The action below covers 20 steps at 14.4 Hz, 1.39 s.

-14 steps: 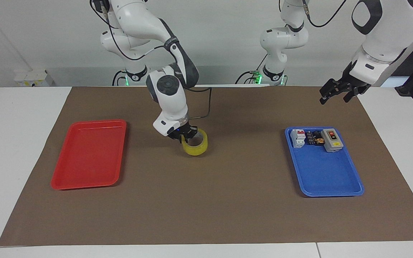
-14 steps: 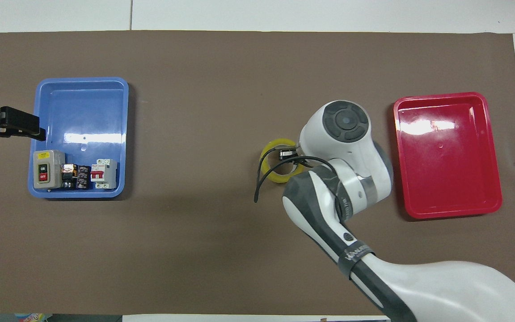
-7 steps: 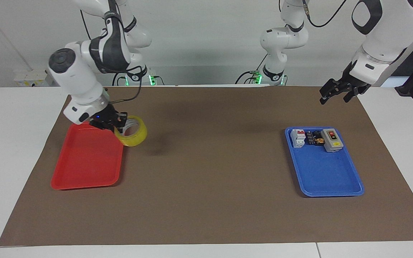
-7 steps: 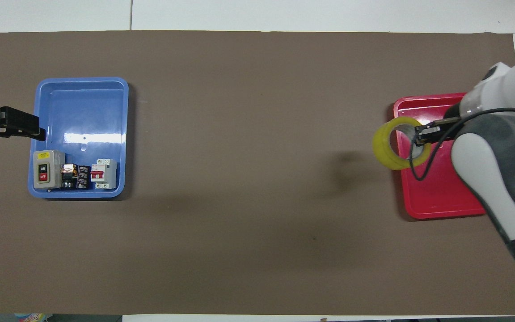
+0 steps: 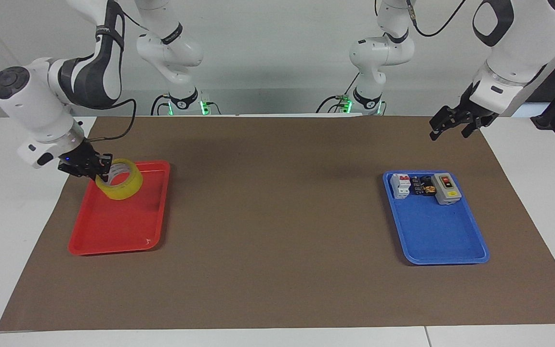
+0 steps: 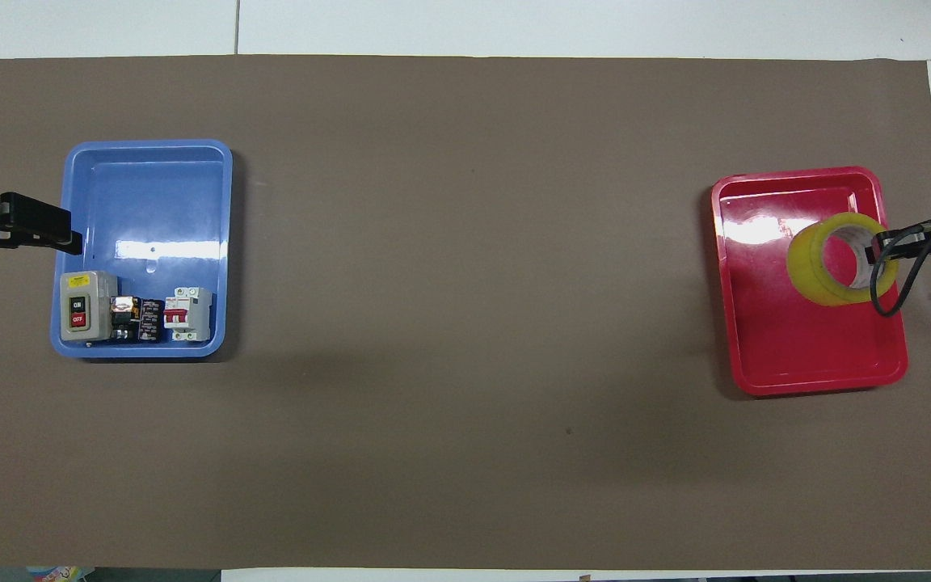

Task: Place and move tape with both arms
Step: 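Lower the tape into the red tray and release it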

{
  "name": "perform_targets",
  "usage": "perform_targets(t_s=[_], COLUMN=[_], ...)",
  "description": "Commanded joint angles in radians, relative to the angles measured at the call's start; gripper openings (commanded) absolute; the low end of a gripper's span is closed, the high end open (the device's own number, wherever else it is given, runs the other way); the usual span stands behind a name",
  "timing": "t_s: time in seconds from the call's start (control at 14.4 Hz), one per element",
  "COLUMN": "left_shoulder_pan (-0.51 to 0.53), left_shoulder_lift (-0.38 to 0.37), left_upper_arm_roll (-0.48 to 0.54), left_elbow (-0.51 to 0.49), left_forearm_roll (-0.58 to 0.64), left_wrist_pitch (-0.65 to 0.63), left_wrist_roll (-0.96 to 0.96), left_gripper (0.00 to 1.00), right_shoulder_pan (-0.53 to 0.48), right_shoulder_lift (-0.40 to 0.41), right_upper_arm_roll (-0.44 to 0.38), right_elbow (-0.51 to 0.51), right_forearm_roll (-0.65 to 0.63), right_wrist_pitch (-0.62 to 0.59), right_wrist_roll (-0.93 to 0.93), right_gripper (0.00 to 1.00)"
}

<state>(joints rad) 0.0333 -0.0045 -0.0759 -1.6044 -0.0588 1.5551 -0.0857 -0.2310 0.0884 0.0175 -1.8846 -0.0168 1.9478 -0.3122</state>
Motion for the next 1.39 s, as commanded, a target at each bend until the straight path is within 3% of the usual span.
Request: perform_targets(t_s=[0.0, 0.21, 0.49, 0.9, 0.97, 1.11, 1.18, 1.32], left_shoulder_pan=[0.000, 0.011, 0.002, 0.002, 0.002, 0.003, 0.005, 0.008], left_shoulder_lift=[-0.020, -0.020, -0.020, -0.023, -0.023, -0.023, -0.023, -0.023], left_upper_arm_roll=[0.002, 0.007, 0.005, 0.004, 0.004, 0.005, 0.004, 0.004], left_elbow=[-0.019, -0.012, -0.012, -0.017, -0.019, -0.019, -0.017, -0.019], left_forearm_roll=[0.016, 0.016, 0.037, 0.071, 0.071, 0.071, 0.071, 0.071], left_wrist_pitch=[0.008, 0.002, 0.031, 0.027, 0.023, 0.025, 0.025, 0.025], left_wrist_roll=[0.006, 0.015, 0.092, 0.092, 0.090, 0.090, 0.090, 0.090], left_gripper=[1.00, 1.00, 1.00, 1.00, 1.00, 1.00, 1.00, 1.00], right_shoulder_pan=[-0.028, -0.025, -0.030, -0.034, -0.034, -0.034, -0.036, -0.036], right_shoulder_lift=[0.033, 0.040, 0.143, 0.168, 0.174, 0.175, 0.175, 0.169], right_upper_arm_roll=[0.013, 0.013, 0.013, 0.013, 0.013, 0.013, 0.013, 0.013], right_elbow=[-0.014, -0.095, -0.102, -0.108, -0.111, -0.110, -0.107, -0.093], right_forearm_roll=[-0.014, -0.014, -0.014, -0.012, -0.012, -0.012, -0.011, -0.009], right_wrist_pitch=[0.062, 0.164, 0.281, 0.304, 0.304, 0.304, 0.303, 0.290], right_wrist_roll=[-0.008, 0.001, -0.004, -0.007, -0.005, 0.002, -0.002, -0.002], right_gripper=[0.00, 0.00, 0.00, 0.00, 0.06, 0.93, 1.00, 1.00])
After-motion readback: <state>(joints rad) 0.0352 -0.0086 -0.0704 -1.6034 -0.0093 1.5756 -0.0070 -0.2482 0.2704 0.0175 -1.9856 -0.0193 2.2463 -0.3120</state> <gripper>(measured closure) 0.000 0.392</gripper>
